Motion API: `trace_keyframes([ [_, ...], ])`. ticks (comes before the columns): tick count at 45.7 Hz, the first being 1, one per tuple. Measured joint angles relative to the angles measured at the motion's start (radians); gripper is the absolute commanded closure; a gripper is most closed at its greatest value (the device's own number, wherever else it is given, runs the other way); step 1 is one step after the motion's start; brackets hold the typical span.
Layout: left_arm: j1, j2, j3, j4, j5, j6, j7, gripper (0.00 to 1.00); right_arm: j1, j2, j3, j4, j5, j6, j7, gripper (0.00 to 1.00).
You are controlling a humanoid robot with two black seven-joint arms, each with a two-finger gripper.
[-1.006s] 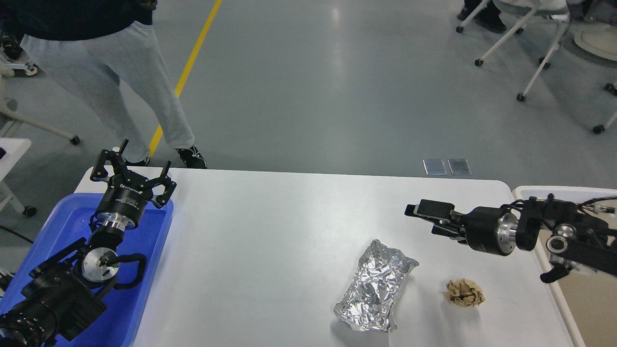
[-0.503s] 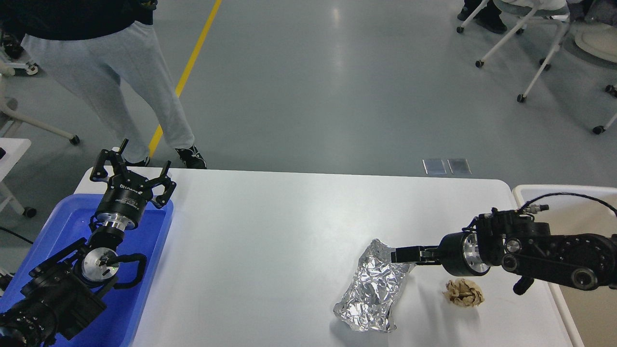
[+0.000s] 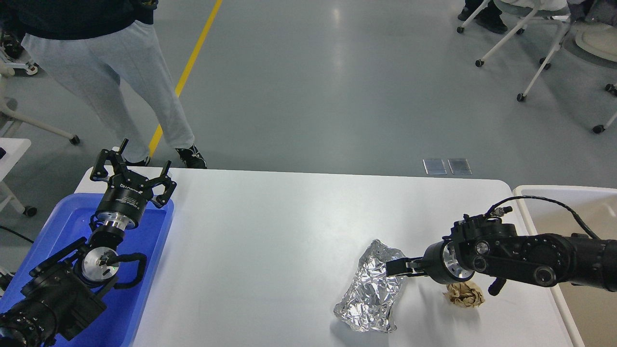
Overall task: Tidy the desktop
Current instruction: 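Lower the right gripper onto the silver foil wrapper and close it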
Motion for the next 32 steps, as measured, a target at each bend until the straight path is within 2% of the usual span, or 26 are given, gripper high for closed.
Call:
trace_keyframes([
  [13, 0.000, 0.000, 0.000, 0.000, 0.000, 0.000, 0.000, 0.00, -0.018, 0.019, -0.005, -0.035, -0.003, 0.007, -0.007, 0.00],
  [17, 0.000, 0.000, 0.000, 0.000, 0.000, 0.000, 0.000, 0.00, -0.021, 0.022, -0.006, -0.040, -0.004, 0.008, -0.008, 0.05],
  [19, 0.000, 0.000, 0.000, 0.000, 0.000, 0.000, 0.000, 0.00, -0.024, 0.024, -0.006, -0.042, -0.004, 0.007, -0.008, 0.15],
  [23, 0.000, 0.000, 0.000, 0.000, 0.000, 0.000, 0.000, 0.00, -0.028, 0.025, -0.006, -0.045, -0.005, 0.006, -0.008, 0.47],
  [28, 0.000, 0.000, 0.000, 0.000, 0.000, 0.000, 0.000, 0.00, -0.034, 0.030, -0.008, -0.048, -0.011, 0.005, -0.007, 0.78],
  [32, 0.000, 0.000, 0.000, 0.000, 0.000, 0.000, 0.000, 0.00, -0.040, 0.034, -0.008, -0.053, -0.027, 0.003, -0.005, 0.96],
])
